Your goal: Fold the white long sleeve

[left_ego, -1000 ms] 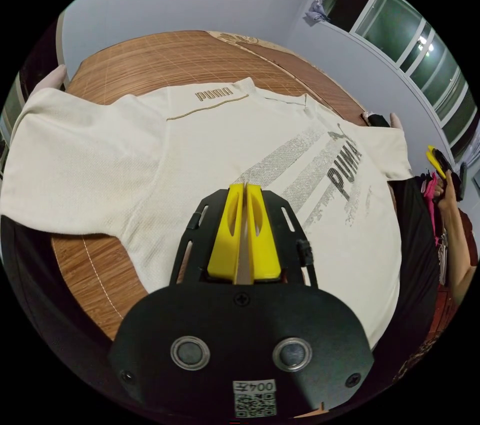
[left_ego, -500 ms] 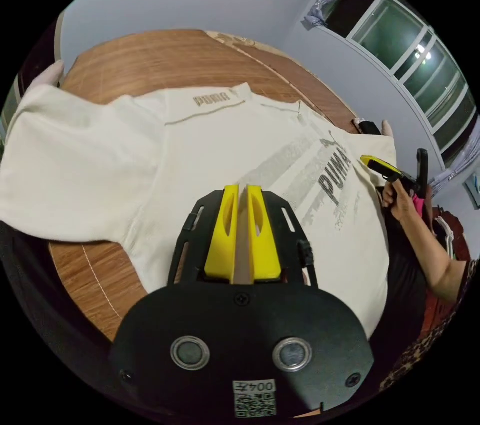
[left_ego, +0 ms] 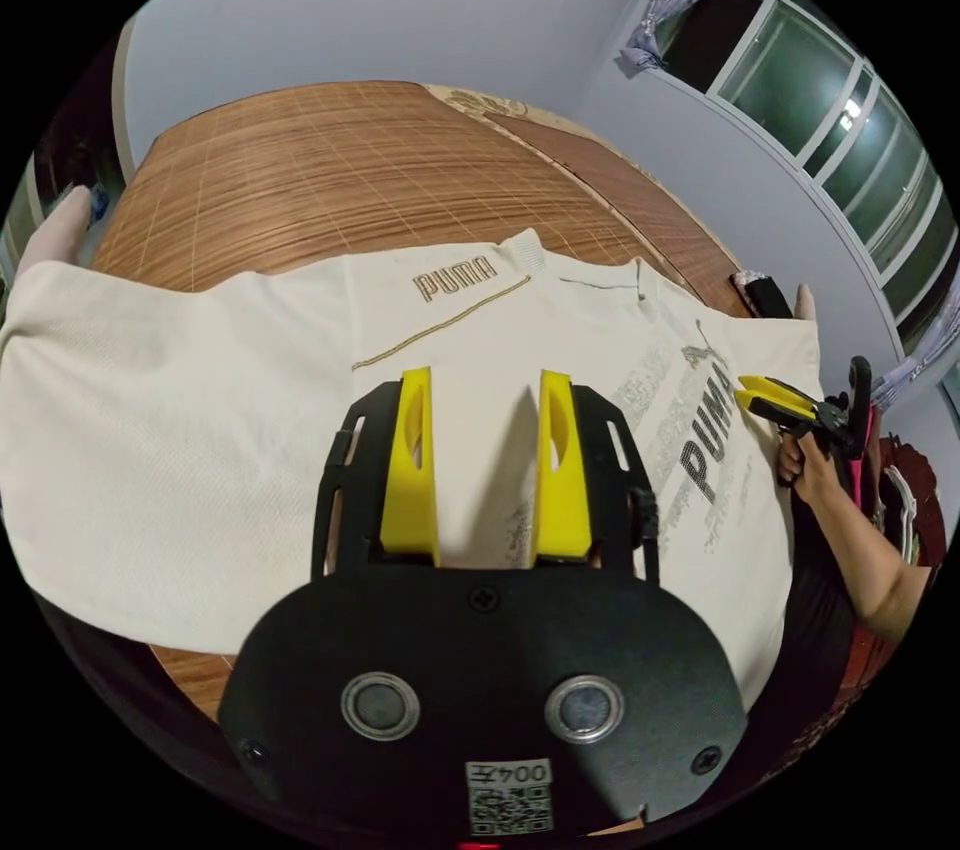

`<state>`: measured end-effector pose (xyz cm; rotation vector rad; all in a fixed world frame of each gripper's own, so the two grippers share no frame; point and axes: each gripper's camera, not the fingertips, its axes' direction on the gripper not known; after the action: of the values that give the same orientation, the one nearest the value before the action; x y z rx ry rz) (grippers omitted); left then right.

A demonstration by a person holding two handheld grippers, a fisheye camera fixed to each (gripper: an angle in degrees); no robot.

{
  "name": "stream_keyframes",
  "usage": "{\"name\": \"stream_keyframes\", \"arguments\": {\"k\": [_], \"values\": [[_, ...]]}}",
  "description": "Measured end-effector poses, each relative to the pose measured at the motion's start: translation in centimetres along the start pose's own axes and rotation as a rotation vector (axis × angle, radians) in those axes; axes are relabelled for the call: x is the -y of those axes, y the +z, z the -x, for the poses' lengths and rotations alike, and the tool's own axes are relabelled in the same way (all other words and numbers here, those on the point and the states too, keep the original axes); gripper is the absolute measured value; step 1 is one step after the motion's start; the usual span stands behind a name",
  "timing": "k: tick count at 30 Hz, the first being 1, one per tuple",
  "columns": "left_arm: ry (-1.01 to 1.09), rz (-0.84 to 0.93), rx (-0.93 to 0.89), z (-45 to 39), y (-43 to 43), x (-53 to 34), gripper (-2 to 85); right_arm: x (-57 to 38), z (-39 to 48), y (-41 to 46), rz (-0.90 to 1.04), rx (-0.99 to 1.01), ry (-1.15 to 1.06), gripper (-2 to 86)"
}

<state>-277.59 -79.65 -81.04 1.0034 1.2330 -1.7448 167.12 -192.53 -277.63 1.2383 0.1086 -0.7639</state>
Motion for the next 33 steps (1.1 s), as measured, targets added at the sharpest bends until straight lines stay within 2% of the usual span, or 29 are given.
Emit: {"name": "stream_keyframes", "arguments": {"k": [6,12,19,22,26,28,30,33], "values": [[-0.032,-0.002,0.002,1.5,-0.3,1.0,12.2,0.5,1.6,1.3,0.012,-0.075,-0.030,12.3],[-0.102,-0.018,-0.040,4.1,-0.6,2.3,9.6,0.9,1.2,2.2,0.017,-0.054,-0.027,12.5],[-0.187,-0.029,-0.233,7.4,-2.2,2.3,10.2,0.3,1.8,2.9,0.006,-0.048,-0.025,12.5],[-0.164,-0.066,-0.260,7.0,-5.3,1.4,11.1,-0.1,2.0,2.8,-0.006,-0.045,-0.028,12.7],[-0.095,-0.033,-0.139,5.6,-7.8,-0.3,12.1,-0.6,2.1,2.1,-0.057,-0.020,-0.001,13.7],[-0.079,0.047,-0.043,5.9,-6.8,-1.1,13.4,-0.6,2.2,1.7,-0.067,0.012,0.012,13.8],[-0.071,0.006,-0.029,6.5,-6.7,-1.8,13.5,-0.8,2.5,2.1,-0.044,0.000,0.003,13.9],[-0.156,-0.011,-0.103,7.4,-7.8,-1.7,14.2,-1.5,2.6,2.2,-0.027,0.005,0.016,13.9]]}}
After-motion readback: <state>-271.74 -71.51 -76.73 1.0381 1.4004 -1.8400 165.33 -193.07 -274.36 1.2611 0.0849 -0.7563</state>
